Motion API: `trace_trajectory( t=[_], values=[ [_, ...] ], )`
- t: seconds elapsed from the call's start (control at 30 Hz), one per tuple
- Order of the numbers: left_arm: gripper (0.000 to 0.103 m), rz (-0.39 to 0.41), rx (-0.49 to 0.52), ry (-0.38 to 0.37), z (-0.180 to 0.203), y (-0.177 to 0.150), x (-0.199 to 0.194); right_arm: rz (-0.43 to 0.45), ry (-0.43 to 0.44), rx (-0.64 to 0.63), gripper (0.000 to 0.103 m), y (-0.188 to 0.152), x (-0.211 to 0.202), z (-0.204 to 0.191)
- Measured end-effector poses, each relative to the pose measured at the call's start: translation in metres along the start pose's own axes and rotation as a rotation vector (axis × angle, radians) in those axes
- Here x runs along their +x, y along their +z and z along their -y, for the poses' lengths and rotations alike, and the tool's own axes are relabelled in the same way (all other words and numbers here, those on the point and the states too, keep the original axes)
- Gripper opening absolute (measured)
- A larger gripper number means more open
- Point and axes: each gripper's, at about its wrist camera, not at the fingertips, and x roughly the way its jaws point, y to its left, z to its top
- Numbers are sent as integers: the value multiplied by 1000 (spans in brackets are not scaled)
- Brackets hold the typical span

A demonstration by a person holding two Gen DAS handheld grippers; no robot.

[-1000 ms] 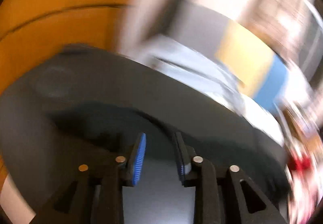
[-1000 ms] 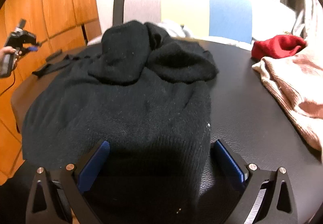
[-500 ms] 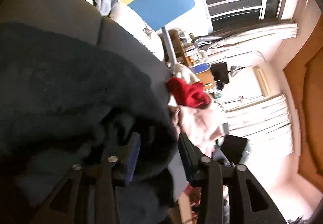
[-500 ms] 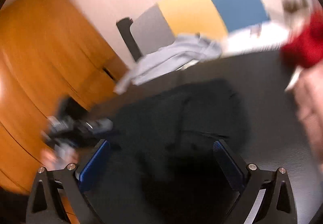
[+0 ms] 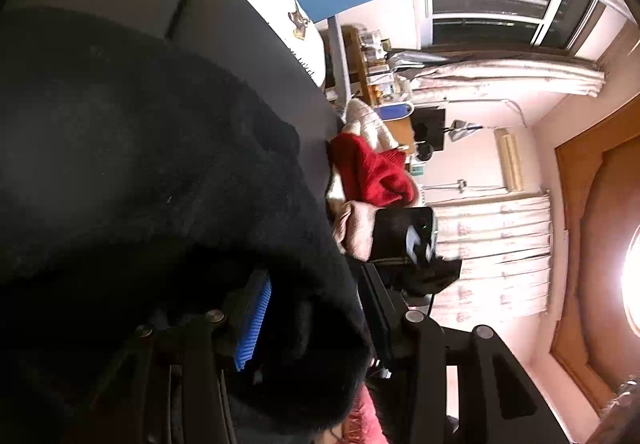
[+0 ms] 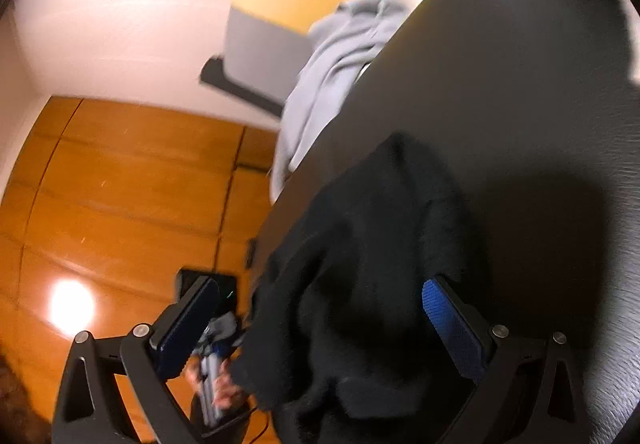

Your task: Fold clothes

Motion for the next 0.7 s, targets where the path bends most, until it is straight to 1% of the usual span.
trace_trajectory(
  t=[0.03,0.07,0.1,0.13,0.17,0.2,0.23,0.27,0.3,0.33,0.4,0.43,0.47,0.53,0.57,0.6,0.63,0.67,0.7],
  values=[
    [45,5,1,-1,-1,3,0,-41,4,-2,103,1,8,-1],
    [44,12,7,2,0,4,-1,-81,-6,-7,103,2,16,-2],
    [43,25,21,12,0,6,-1,-103,-29,-19,103,3,22,-4],
    [37,42,43,34,2,8,0,-129,-52,-37,103,3,28,-8],
    [27,56,66,61,5,9,-1,-158,-75,-55,103,3,35,-12],
    [20,78,102,80,10,9,-3,-179,-93,-70,103,3,39,-14],
    [13,100,139,84,16,9,-6,-182,-108,-87,103,1,41,-18],
    [11,114,165,77,21,8,-9,-178,-113,-112,103,0,43,-24],
    [11,130,196,57,27,9,-14,-179,-94,-138,101,-1,44,-31],
    [11,146,222,37,32,11,-19,-182,-51,-165,100,-3,45,-40],
    [11,182,256,11,41,19,-31,-177,57,-188,100,-2,46,-54],
    [11,205,262,4,44,28,-37,-173,121,-179,101,3,48,-59],
    [11,226,264,4,46,38,-41,-161,168,-162,103,9,51,-62],
    [11,270,266,10,49,59,-50,-85,205,-135,103,31,57,-66],
    [11,302,258,27,49,73,-55,-43,217,-114,103,45,63,-66],
    [11,348,231,53,47,91,-62,4,205,-84,103,61,69,-65],
    [12,393,195,76,43,107,-70,54,174,-64,103,79,76,-63],
    [19,433,164,96,38,119,-77,101,138,-63,103,93,78,-63],
    [21,467,130,126,33,128,-86,165,96,-46,103,107,79,-61]
  ],
)
